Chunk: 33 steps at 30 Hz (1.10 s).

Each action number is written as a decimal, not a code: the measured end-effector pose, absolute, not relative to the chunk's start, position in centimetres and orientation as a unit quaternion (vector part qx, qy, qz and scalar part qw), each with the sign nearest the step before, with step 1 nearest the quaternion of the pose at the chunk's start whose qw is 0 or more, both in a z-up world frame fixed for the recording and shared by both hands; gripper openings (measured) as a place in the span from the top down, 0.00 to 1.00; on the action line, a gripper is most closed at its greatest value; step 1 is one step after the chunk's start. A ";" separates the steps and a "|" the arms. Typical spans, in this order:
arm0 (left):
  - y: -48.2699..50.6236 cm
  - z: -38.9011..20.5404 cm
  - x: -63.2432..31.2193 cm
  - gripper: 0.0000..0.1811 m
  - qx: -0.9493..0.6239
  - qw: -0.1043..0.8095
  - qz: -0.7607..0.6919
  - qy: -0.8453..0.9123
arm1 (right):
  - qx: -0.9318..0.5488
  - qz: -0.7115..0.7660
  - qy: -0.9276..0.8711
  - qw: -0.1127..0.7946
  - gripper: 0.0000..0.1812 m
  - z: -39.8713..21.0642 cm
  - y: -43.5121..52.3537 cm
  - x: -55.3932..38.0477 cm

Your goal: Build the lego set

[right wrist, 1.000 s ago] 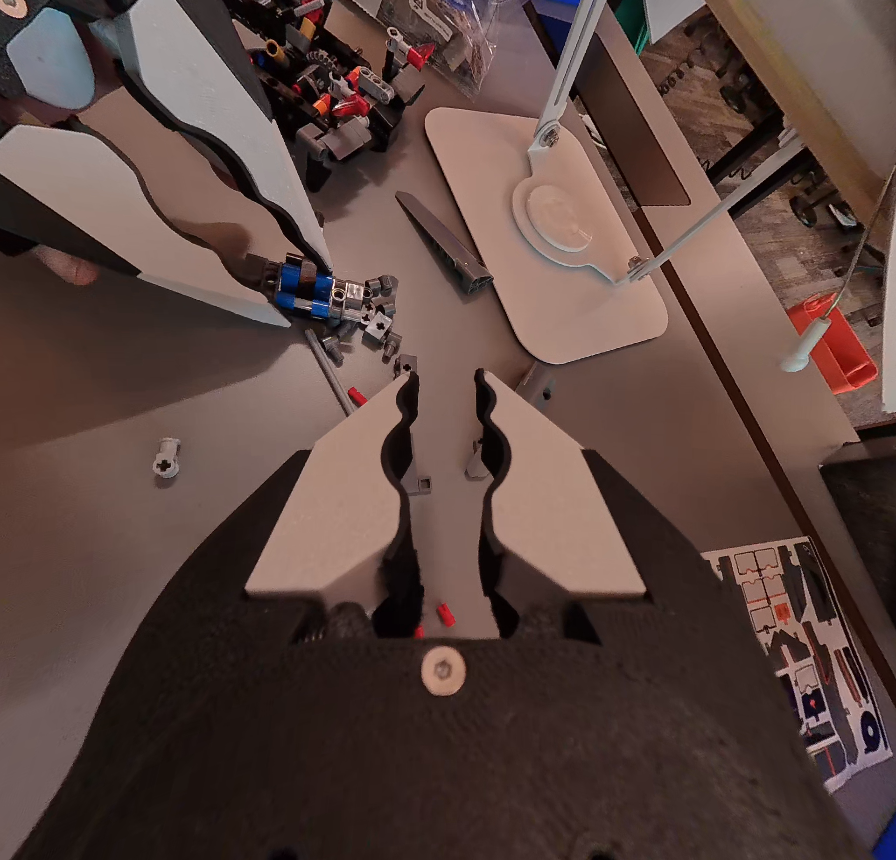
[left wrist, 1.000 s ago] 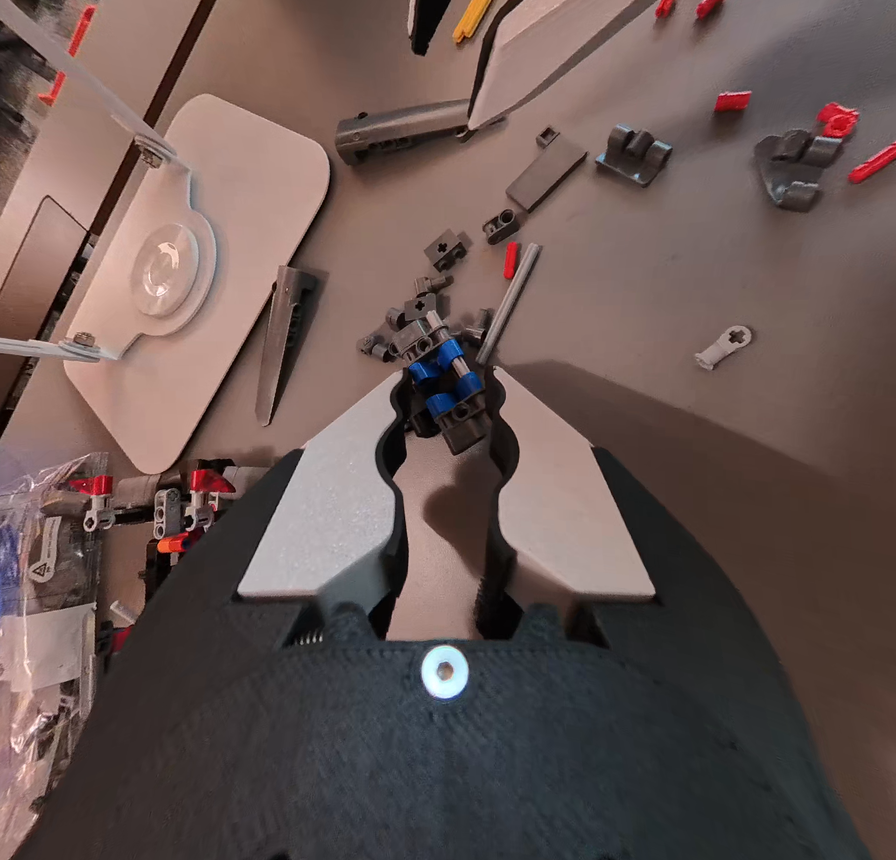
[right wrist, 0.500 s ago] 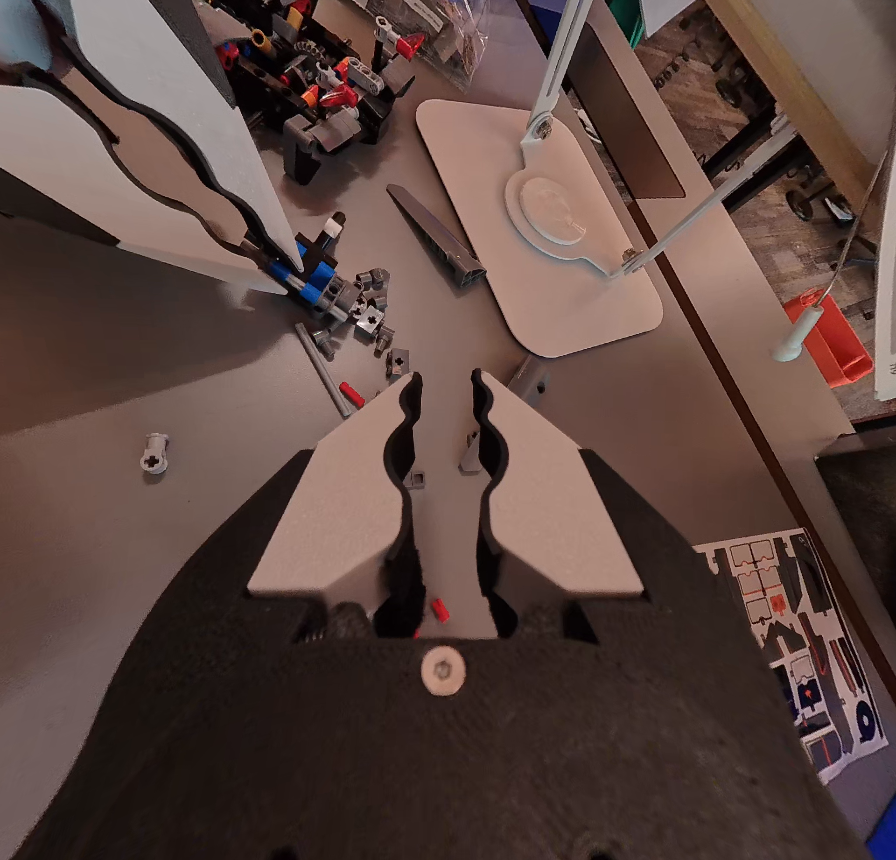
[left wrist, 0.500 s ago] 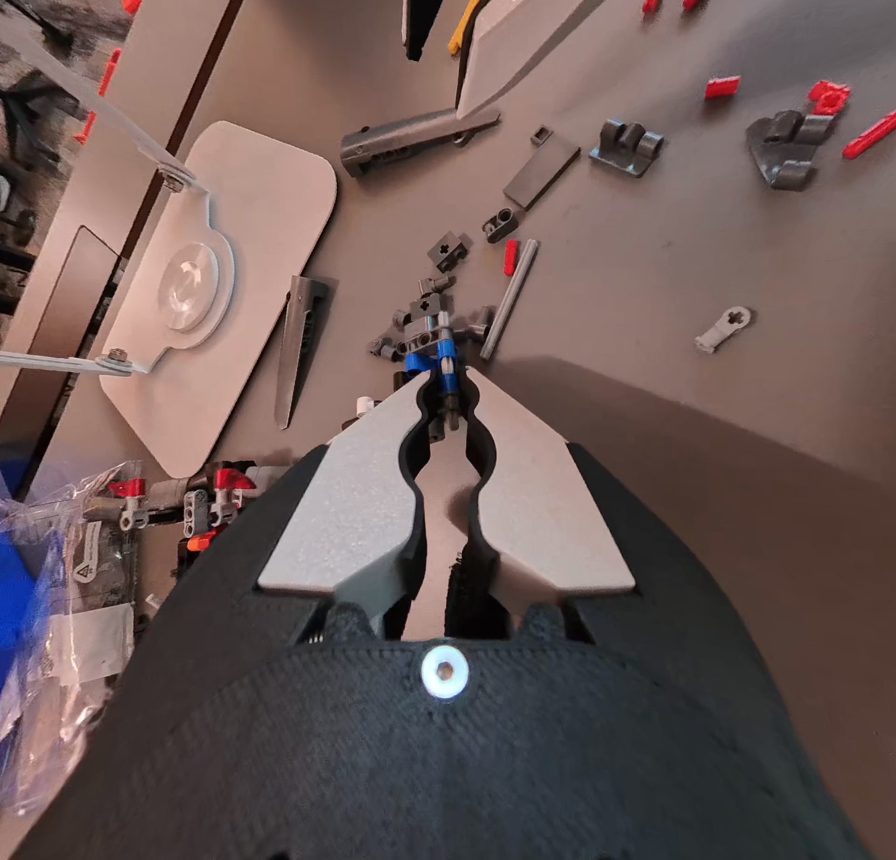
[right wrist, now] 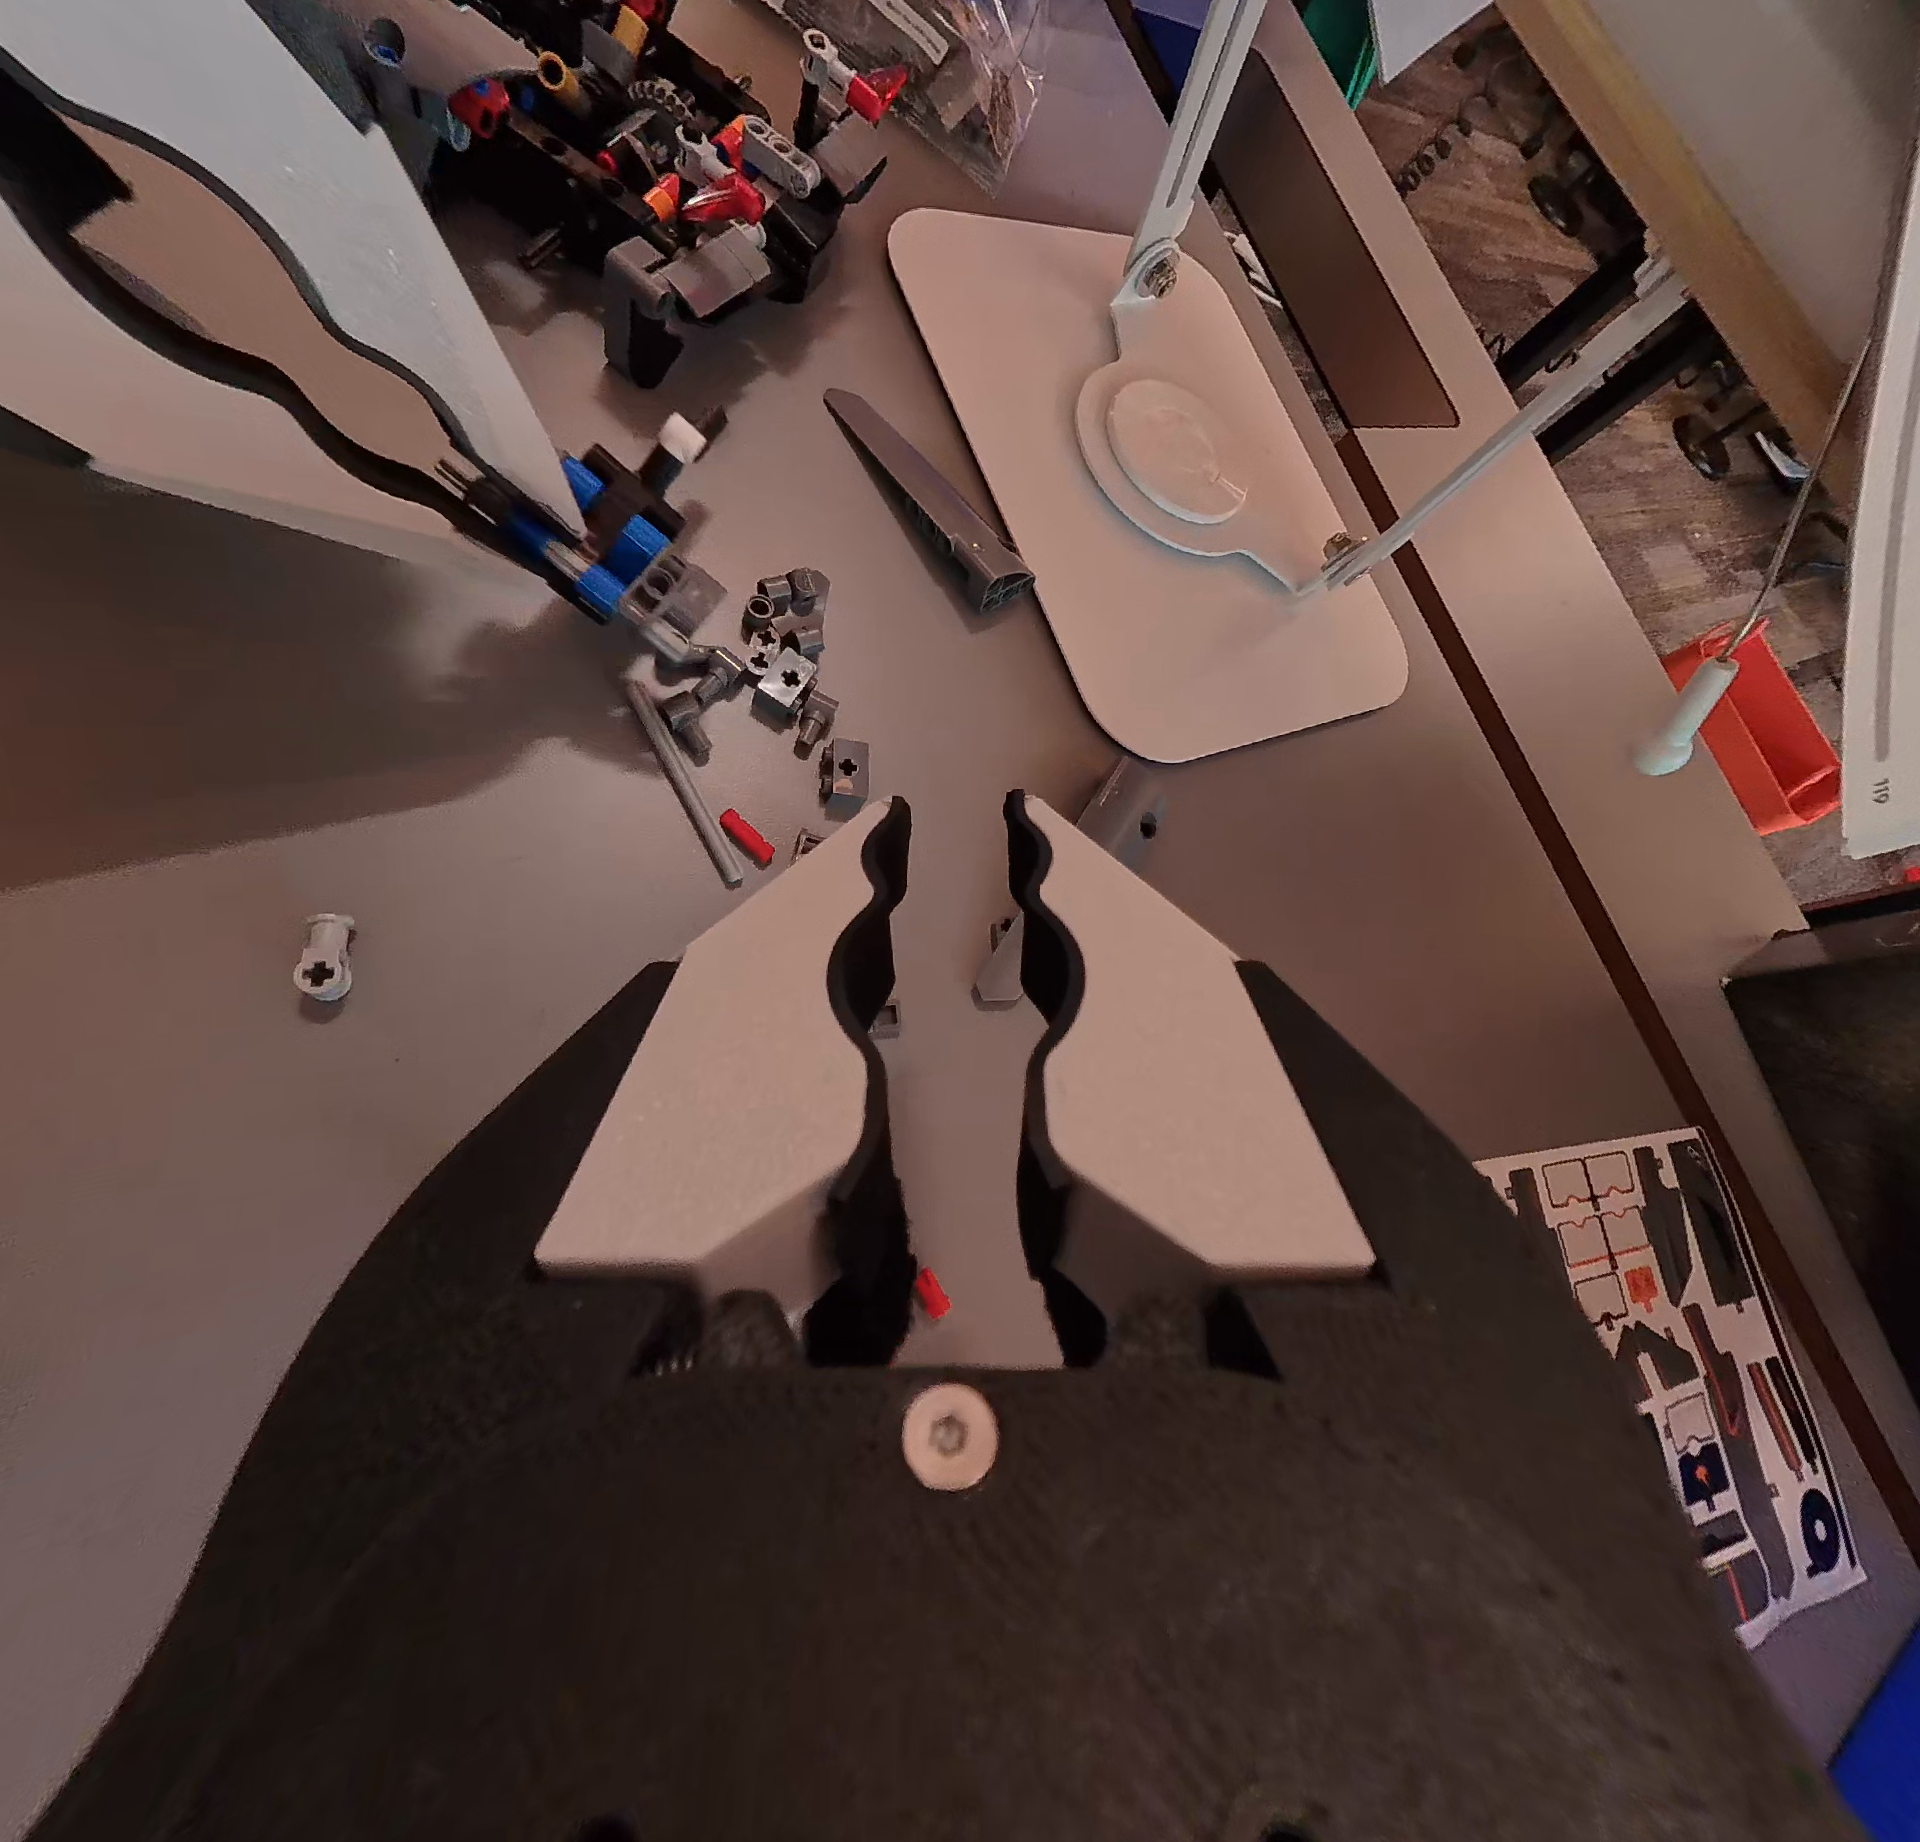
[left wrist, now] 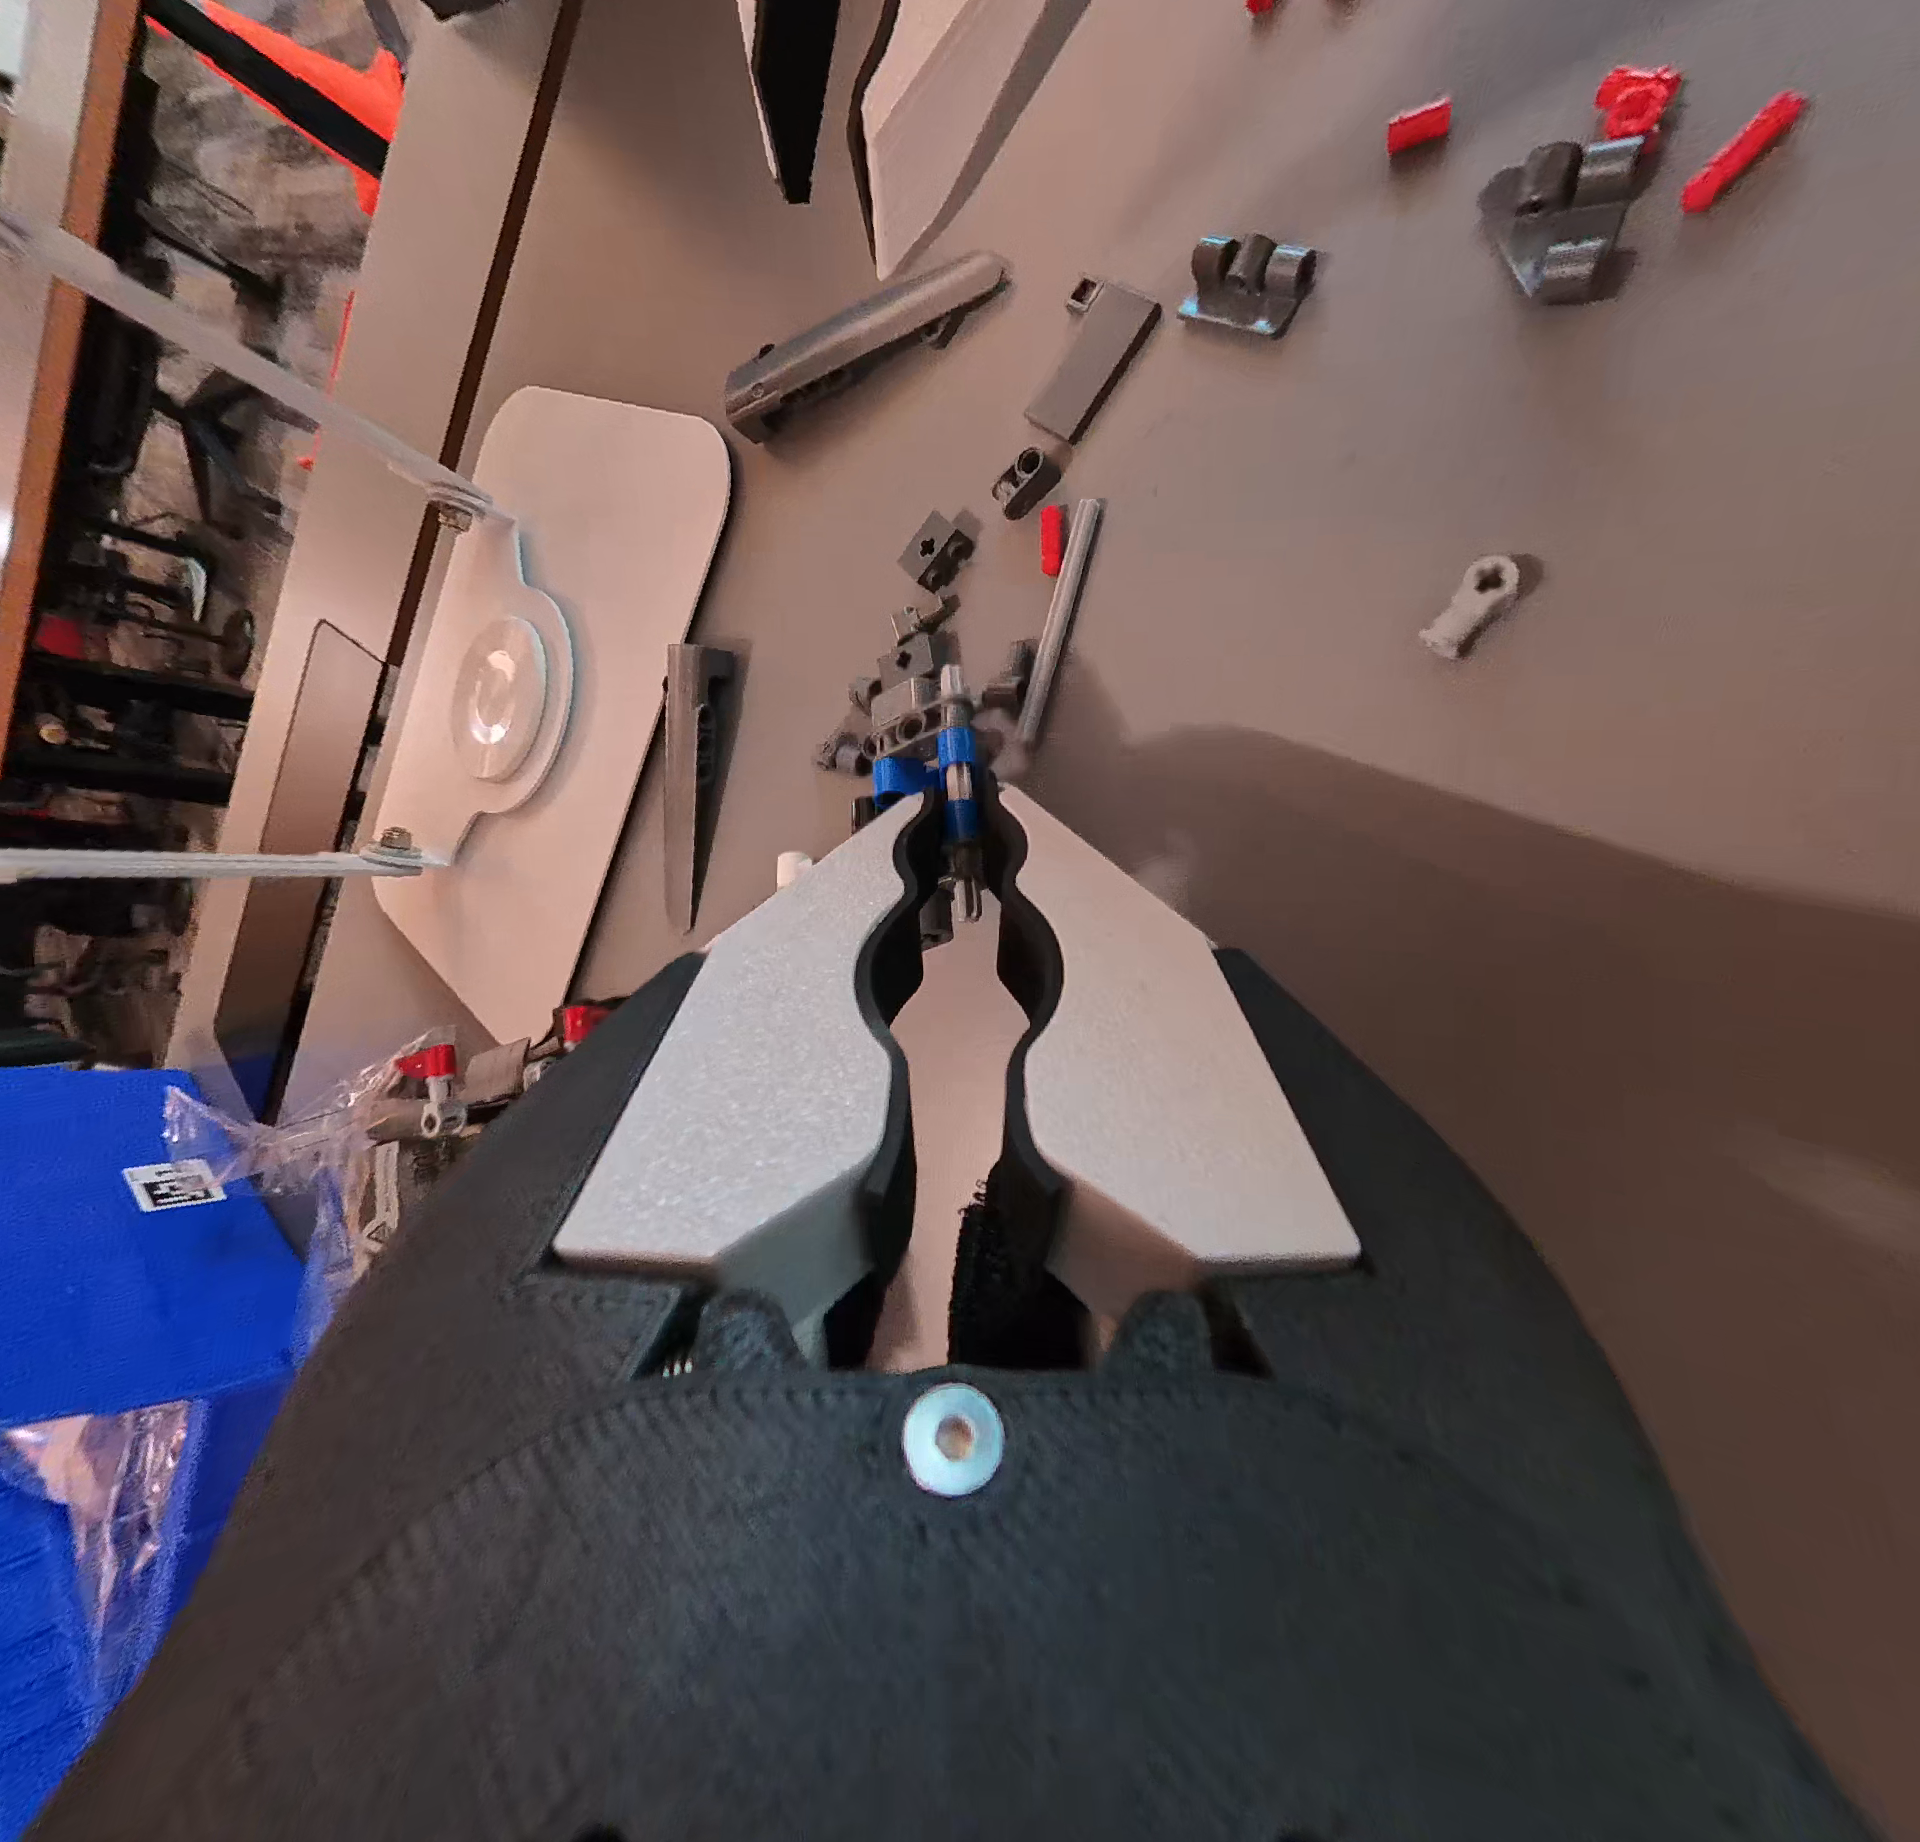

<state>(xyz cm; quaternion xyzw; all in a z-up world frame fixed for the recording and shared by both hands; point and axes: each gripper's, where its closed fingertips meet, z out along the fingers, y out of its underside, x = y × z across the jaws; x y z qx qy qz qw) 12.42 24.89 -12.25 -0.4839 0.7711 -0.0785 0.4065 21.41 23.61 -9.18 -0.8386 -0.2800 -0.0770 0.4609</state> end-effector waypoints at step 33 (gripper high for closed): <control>18.3 -12.6 3.9 0.76 -0.273 0.370 -0.195 0.867 | -0.836 -0.071 -0.301 0.453 0.91 -9.7 23.5 20.4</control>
